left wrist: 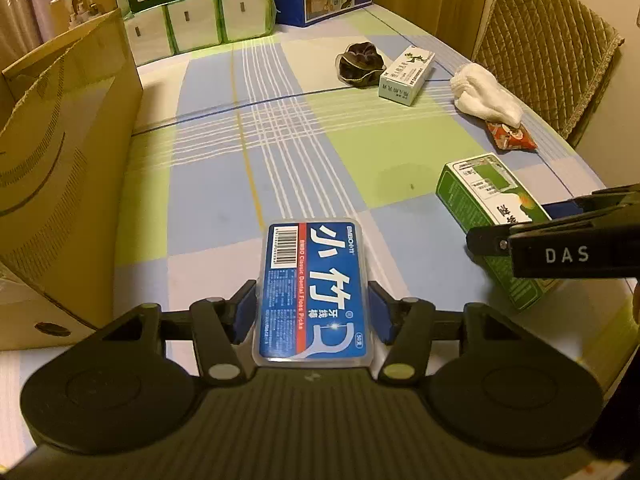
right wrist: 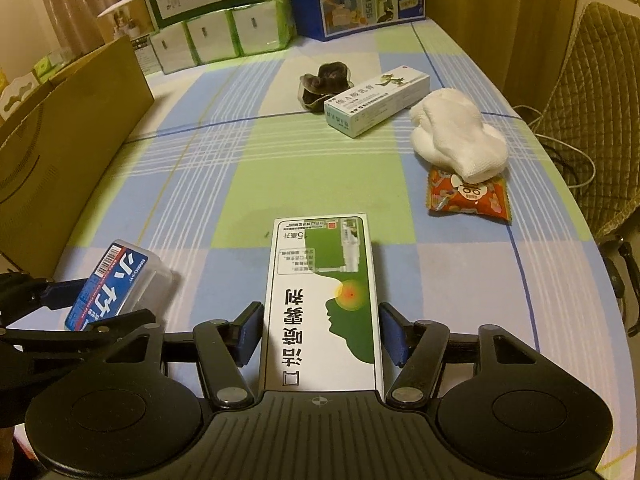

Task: Organize objects
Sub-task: 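Grasp blue toothpick box with left tool while right tool grasps green-white medicine box, then lift toothpick box with left tool while right tool carries medicine box over cardboard box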

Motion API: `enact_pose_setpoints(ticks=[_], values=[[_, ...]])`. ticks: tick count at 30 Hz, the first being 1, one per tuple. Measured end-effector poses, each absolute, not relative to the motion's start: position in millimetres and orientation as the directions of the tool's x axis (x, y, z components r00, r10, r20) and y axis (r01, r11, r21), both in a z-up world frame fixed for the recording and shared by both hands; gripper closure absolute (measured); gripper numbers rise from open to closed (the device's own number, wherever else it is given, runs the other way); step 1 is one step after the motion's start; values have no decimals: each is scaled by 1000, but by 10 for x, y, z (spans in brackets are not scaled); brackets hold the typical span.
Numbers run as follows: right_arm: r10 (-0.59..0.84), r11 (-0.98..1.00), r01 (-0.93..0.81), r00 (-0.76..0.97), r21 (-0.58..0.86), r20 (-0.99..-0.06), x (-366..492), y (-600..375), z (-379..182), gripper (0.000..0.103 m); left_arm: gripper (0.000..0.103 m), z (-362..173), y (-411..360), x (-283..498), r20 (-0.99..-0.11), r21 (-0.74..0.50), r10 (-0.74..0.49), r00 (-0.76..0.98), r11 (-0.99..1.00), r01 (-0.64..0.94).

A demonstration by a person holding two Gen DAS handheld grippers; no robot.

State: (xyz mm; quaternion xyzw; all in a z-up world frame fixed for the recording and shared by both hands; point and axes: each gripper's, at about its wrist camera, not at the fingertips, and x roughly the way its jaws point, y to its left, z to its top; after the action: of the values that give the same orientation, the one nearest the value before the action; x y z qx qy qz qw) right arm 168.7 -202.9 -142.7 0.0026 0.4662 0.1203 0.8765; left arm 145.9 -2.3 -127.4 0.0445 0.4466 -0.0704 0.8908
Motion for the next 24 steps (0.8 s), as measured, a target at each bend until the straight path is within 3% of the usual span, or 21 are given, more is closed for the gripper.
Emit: enact_pose_setpoints(ticks=[4,12,24], values=[[203,973,-208,535,105,-821,1683,-2014,-1417,49,51,-1272,-24,1456,-803,16,-80,590,988,156],[207,974,-192,560,118,-802,1498,-2024,-1221,50,51,-1045,-2,1356,-785,15,-82,614,988,152],[290,955,-250,693,157,-660,1081,-1785,-201,50,51,-67,217,1025,-684,-11,-85,725,994,106]])
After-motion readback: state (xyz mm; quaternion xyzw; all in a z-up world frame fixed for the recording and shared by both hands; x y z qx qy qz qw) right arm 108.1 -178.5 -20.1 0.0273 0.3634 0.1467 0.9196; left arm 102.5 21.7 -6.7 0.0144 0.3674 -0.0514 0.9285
